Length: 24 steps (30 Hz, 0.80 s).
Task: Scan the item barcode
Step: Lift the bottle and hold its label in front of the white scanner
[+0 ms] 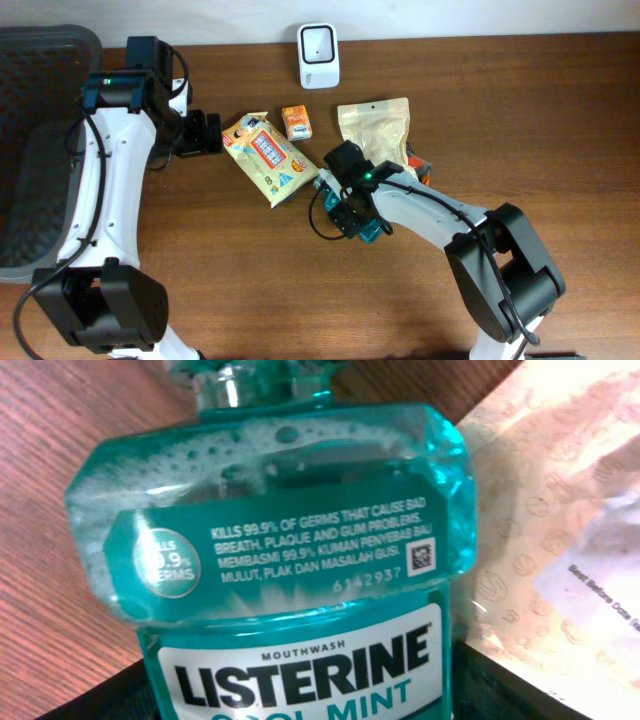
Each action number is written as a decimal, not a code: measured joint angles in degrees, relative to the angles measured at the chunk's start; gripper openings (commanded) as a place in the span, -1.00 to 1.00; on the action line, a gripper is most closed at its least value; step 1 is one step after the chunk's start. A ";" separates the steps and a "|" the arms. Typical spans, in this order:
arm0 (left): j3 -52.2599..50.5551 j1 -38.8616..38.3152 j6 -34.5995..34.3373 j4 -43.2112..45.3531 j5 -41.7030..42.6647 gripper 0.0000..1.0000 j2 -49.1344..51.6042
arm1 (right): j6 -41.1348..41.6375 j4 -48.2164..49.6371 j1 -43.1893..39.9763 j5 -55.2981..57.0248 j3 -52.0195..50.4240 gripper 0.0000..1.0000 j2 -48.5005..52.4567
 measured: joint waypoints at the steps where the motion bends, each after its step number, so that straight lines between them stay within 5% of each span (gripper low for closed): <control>1: 0.00 0.00 0.00 0.00 0.00 0.98 0.00 | -0.35 0.00 0.00 -0.15 0.00 0.62 0.00; 4: 0.00 0.00 0.00 0.00 0.00 0.99 0.00 | -1.18 -0.76 0.00 -1.77 -0.02 0.20 0.00; 6: 0.00 0.00 0.00 0.00 0.02 0.98 0.00 | -1.29 -0.94 0.00 -2.56 -0.02 0.11 0.02; 8: 0.00 0.00 0.00 0.02 0.00 0.98 0.00 | -1.73 -0.94 0.00 -2.69 0.02 0.12 0.00; 13: 0.00 0.00 0.00 0.00 0.00 0.98 0.00 | -0.39 -1.05 0.00 -3.10 0.07 0.54 0.00; 16: 0.00 0.00 0.00 0.02 0.02 0.98 0.00 | 0.85 -2.01 0.00 -3.37 0.07 0.57 0.09; 24: 0.00 0.00 0.00 0.00 0.00 0.98 0.00 | 2.10 -2.01 0.00 -3.74 0.39 0.05 0.13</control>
